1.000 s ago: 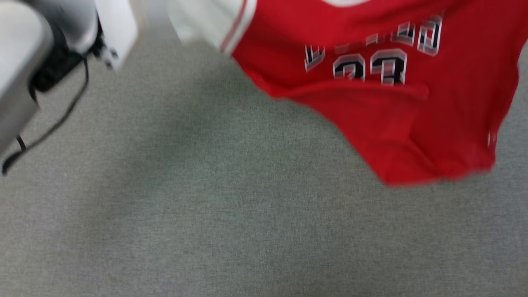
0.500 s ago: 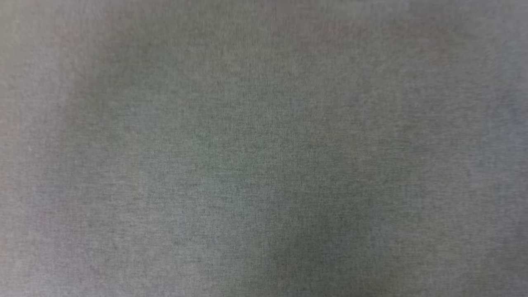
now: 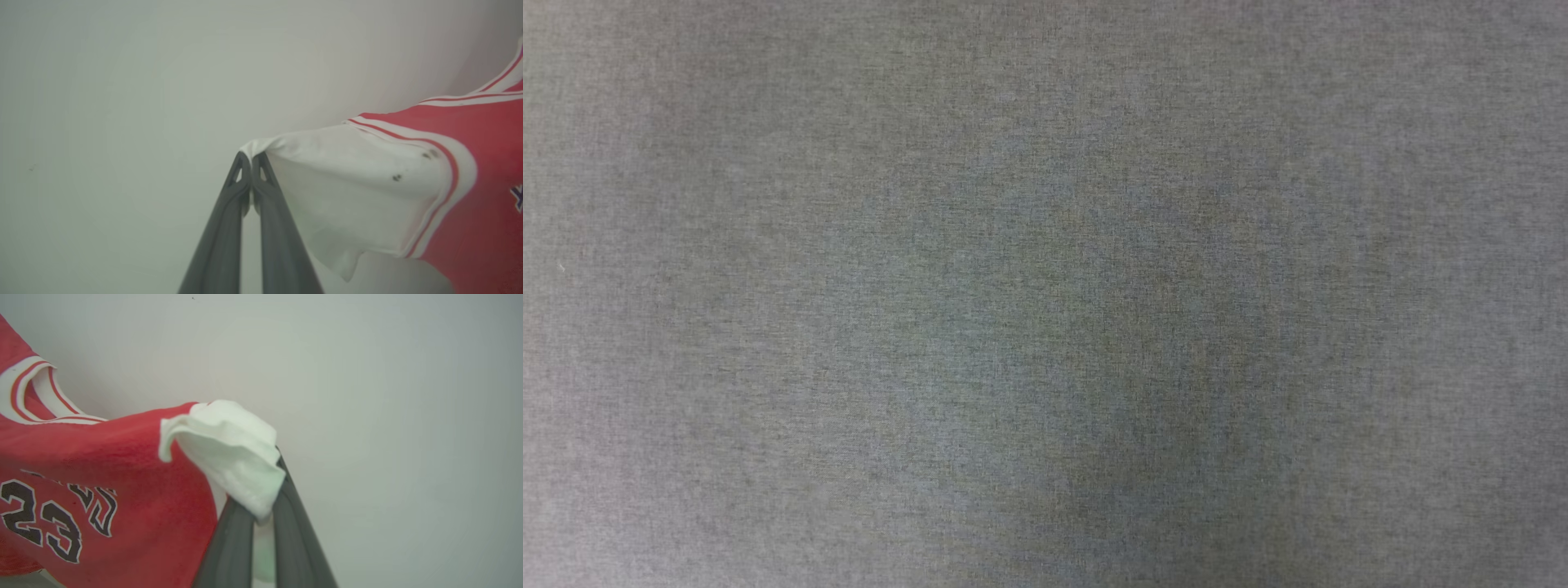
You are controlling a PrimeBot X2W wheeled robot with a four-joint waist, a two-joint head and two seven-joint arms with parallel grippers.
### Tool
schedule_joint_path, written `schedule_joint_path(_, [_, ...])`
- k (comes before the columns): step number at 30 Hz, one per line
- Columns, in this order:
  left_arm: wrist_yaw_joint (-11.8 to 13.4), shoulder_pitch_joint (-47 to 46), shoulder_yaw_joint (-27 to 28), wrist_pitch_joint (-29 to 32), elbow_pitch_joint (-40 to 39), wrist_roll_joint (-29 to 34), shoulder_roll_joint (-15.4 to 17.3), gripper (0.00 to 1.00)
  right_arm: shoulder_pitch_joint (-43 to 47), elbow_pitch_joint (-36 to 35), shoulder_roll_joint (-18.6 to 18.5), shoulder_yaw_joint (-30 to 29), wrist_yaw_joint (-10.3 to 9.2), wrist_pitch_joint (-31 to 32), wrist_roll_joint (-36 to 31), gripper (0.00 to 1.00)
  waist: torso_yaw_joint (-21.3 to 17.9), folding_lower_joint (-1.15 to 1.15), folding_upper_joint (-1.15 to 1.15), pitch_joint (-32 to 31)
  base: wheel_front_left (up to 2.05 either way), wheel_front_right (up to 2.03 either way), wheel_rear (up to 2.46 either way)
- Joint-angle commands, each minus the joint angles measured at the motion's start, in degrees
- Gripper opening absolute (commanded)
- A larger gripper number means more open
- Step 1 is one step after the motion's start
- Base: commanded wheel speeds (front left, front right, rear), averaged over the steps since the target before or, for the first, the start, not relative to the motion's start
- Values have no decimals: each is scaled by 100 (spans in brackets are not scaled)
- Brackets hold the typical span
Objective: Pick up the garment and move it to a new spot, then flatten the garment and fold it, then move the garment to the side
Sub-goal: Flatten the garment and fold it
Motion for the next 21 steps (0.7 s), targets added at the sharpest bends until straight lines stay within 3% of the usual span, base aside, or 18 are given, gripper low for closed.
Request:
schedule_joint_path(1, [-37,141,-35,-64,87,-4,-18,0,69,96,48,37,-6,-113,101,0,7,-1,0,8,0,0,0])
schedule_joint_path(9, [-141,787,-119,-480,411,-208,-78,0,712,436,115,514,-6,-568,528,0,-9,-1,0,-45,0,0,0])
schedule_joint_path(17, [-132,2323,-104,-1109,455,-737,-140,0,2055,430,68,1038,-6,-1159,1104,0,-18,-1,0,-336,0,0,0])
schedule_joint_path(21, [3,3251,-141,-1364,312,-957,-55,0,2845,228,-53,1286,-6,-1403,1362,0,-47,-1,0,-547,0,0,0])
